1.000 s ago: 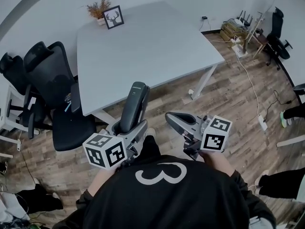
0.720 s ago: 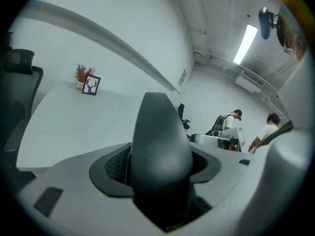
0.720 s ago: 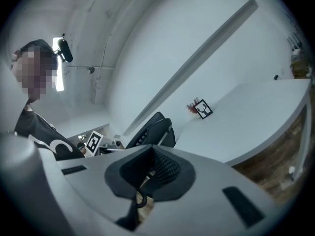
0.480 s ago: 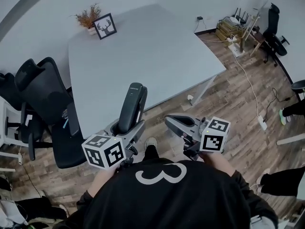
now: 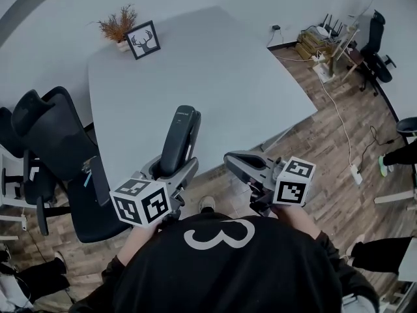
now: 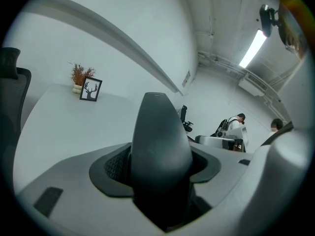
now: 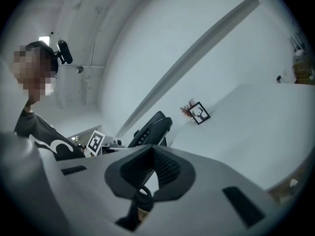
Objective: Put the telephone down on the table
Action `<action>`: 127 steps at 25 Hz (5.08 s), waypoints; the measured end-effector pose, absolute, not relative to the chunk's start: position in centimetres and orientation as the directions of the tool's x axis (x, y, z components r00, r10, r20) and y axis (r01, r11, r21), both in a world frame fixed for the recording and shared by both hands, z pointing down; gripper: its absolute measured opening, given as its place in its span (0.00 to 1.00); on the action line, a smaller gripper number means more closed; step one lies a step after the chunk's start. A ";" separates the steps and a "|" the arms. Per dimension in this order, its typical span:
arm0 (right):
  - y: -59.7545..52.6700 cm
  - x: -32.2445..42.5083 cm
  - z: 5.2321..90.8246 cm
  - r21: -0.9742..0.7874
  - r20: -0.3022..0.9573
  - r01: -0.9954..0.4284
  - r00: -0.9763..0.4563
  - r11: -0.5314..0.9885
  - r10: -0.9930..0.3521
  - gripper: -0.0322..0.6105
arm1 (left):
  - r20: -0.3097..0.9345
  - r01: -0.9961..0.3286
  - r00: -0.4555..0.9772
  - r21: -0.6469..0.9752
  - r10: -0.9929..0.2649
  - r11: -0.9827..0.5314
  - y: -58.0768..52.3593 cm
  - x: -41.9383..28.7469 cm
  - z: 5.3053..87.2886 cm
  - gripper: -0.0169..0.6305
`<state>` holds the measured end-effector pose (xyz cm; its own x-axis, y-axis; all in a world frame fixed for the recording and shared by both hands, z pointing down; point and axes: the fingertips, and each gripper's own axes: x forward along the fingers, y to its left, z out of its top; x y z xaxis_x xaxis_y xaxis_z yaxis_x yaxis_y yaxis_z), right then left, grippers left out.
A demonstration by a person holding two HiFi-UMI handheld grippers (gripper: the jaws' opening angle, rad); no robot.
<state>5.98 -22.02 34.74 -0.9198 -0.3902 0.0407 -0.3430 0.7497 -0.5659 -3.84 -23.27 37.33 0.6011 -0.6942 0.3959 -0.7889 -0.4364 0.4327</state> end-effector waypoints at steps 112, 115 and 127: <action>-14.7 8.0 36.1 -0.570 0.052 -0.323 -0.932 0.756 -0.359 0.06 | 0.230 -0.683 0.713 0.443 -0.662 -0.581 -15.9 -1.1 34.6 0.07; -12.1 8.0 35.4 -0.557 0.037 -0.296 -0.942 0.776 -0.333 0.06 | 0.251 -0.660 0.743 0.427 -0.620 -0.618 -12.8 0.7 34.6 0.05; -6.0 10.0 34.4 -0.533 -0.008 -0.300 -0.933 0.791 -0.359 0.06 | 0.247 -0.655 0.747 0.428 -0.617 -0.623 -7.3 3.7 34.8 0.05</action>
<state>10.01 -6.03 34.36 -0.9331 -0.3594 -0.0079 -0.3001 0.7909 -0.5333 3.66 -7.26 34.84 0.7472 -0.6171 0.2469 -0.6554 -0.6225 0.4277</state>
